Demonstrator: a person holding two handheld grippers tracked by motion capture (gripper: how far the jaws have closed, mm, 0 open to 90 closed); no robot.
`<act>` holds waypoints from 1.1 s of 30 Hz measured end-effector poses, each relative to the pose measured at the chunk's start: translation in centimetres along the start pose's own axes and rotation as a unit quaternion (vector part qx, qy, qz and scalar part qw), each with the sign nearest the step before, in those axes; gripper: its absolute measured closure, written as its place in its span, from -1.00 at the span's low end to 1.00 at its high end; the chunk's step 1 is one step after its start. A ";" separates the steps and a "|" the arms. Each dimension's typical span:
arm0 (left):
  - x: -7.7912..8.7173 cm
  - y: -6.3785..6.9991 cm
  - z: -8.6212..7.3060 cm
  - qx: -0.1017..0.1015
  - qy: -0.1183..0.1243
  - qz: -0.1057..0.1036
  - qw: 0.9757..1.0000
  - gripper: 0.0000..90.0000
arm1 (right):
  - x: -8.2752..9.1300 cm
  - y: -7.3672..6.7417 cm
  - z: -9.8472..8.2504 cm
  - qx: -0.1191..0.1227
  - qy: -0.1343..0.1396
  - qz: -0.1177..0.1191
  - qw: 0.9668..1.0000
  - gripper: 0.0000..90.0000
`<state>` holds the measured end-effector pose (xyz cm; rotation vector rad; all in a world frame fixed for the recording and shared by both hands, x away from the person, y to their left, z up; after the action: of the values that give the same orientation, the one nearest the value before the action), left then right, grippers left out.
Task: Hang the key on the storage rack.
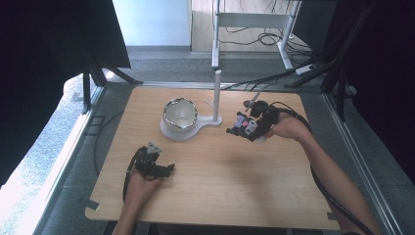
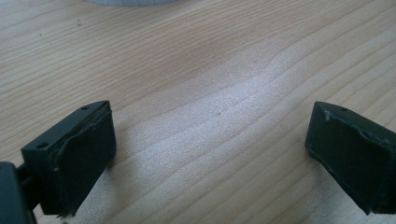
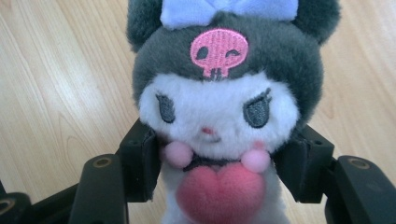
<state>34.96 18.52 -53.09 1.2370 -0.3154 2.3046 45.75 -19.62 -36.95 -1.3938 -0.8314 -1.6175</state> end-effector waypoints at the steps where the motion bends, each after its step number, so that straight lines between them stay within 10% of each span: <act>1: 0.0 0.0 0.0 0.000 0.000 0.000 1.000 -0.96 | 0.4 0.2 0.2 -0.002 0.002 -0.001 1.000 -0.15; 33: 0.0 0.0 0.0 -0.001 -0.003 -0.001 1.000 -0.96 | 6.3 4.4 3.4 -0.054 0.025 -0.027 0.998 -0.15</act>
<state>34.94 18.55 -53.05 1.2429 -0.3185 2.2981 50.87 -19.62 -30.30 -1.4103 -0.7665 -1.7544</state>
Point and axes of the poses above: each handheld gripper's, and its own axes: x roughly backward along the jaws, z roughly out of its top, y roughly to its right, the point moved 1 cm from there along -x, roughly forward along the jaws, and after that the axes turned 8 degrees about -y, right-handed, at the moved point
